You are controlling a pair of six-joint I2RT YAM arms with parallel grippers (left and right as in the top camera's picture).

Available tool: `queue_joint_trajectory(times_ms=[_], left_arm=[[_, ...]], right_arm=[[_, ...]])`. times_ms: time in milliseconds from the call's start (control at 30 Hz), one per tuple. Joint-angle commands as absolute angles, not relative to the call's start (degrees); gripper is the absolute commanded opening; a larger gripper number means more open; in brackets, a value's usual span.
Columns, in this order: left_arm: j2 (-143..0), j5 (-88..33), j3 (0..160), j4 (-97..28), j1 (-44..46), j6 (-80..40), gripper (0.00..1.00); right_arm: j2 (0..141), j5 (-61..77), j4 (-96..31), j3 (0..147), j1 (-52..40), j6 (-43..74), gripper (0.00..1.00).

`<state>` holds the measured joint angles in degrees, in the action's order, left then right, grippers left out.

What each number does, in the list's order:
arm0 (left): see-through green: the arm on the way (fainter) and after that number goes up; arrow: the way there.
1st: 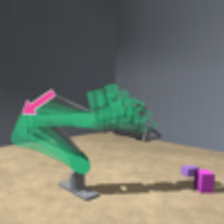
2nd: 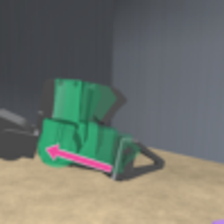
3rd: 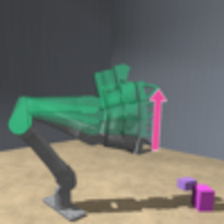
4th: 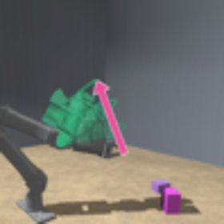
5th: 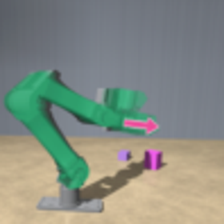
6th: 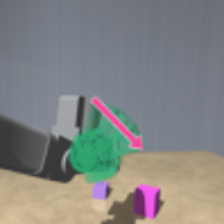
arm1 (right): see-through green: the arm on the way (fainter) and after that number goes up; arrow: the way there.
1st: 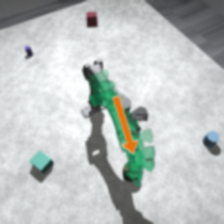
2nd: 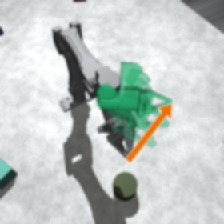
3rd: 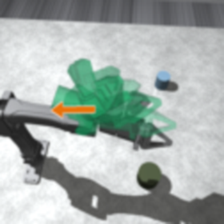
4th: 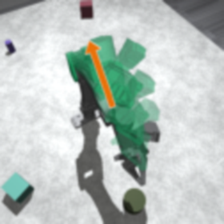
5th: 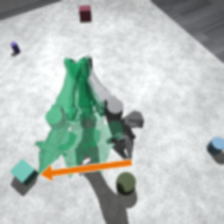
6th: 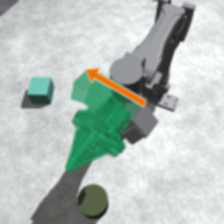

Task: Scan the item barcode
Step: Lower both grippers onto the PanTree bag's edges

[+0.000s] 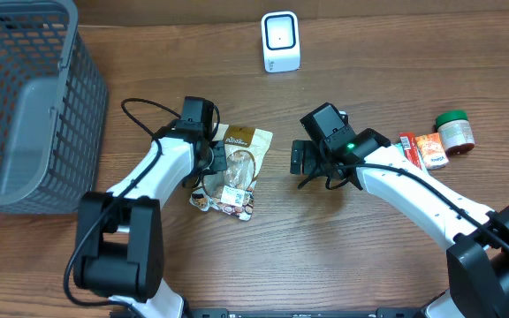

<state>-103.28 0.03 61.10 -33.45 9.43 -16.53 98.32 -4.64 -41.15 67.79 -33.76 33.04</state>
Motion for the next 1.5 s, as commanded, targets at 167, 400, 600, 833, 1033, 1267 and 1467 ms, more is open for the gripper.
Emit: queue_joint_trajectory(times_ms=[167, 400, 600, 833, 1033, 1267, 1467], left_arm=[[-107.2, -7.7, 61.9, -33.1, 13.0, -12.0, 0.04], [-107.2, -14.5, 64.0, -31.9, 16.5, -7.7, 0.04], [-107.2, -18.5, 64.5, -28.4, 19.9, -7.2, 0.04], [-105.2, -18.0, 75.5, -40.0, 19.2, -7.1, 0.04], [-102.9, -10.5, 87.7, -56.9, 16.8, -15.7, 0.08], [-102.9, -7.5, 89.1, -69.3, 15.0, -20.5, 1.0], [-102.9, -10.0, 83.9, -72.9, 15.2, -22.7, 0.84]], right_arm=[[98.1, -4.4, -41.3, 67.7, -33.7, 33.4, 1.0], [98.1, -4.2, -41.3, 67.7, -33.7, 33.5, 1.0], [98.1, -2.4, -41.3, 67.7, -33.7, 33.5, 1.0], [98.0, -2.4, -41.3, 68.9, -33.4, 32.6, 0.99], [97.8, 3.8, -42.6, 72.9, -31.8, 21.7, 1.0], [97.8, 16.5, -46.3, 75.2, -28.0, 9.9, 1.0], [98.1, 17.9, -46.9, 75.2, -25.7, 8.4, 1.0]])
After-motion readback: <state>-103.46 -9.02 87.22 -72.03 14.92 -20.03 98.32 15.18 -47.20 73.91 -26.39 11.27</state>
